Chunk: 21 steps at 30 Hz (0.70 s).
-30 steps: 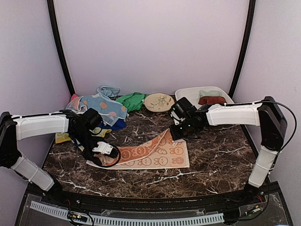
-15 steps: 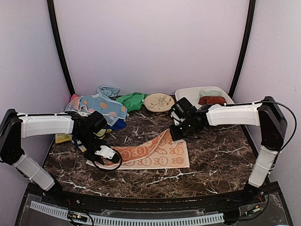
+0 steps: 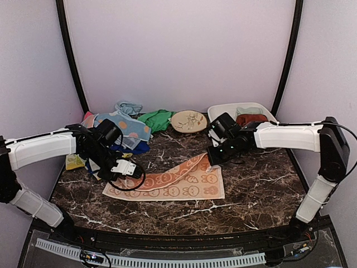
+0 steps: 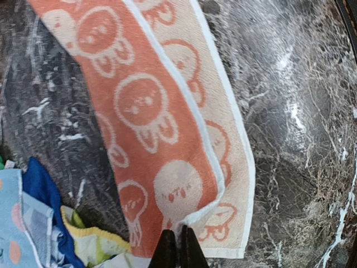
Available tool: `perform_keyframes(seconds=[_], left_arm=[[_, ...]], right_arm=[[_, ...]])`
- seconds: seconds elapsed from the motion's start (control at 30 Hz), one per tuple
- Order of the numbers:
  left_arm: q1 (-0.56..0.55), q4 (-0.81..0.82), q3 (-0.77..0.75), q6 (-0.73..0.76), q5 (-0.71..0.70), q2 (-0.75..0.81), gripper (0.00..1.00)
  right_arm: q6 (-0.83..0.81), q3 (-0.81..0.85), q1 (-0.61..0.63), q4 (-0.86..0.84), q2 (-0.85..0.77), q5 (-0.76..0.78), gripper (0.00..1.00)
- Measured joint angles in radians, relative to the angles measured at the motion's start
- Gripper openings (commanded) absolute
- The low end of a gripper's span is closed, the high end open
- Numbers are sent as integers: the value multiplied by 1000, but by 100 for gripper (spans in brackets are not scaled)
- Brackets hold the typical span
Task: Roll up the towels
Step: Flatten out the towel at the center of the board.
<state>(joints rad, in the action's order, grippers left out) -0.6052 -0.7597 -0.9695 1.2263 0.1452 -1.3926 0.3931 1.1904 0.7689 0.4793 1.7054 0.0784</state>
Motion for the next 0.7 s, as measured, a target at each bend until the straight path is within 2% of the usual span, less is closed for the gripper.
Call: perform_keyframes(seconds=[0.2, 0.4, 0.57, 0.7], left_arm=[[0, -32, -132, -121, -4, 87, 0], [0, -112, -274, -257, 73, 241, 0], [0, -213, -293, -362, 171, 386, 0], [0, -306, -293, -431, 232, 430, 0]], right_arm=[[-3, -27, 0, 55, -102, 8, 0], [4, -95, 4, 153, -330, -5, 0], [27, -120, 39, 254, -491, -27, 0], [61, -121, 92, 360, -584, -46, 0]])
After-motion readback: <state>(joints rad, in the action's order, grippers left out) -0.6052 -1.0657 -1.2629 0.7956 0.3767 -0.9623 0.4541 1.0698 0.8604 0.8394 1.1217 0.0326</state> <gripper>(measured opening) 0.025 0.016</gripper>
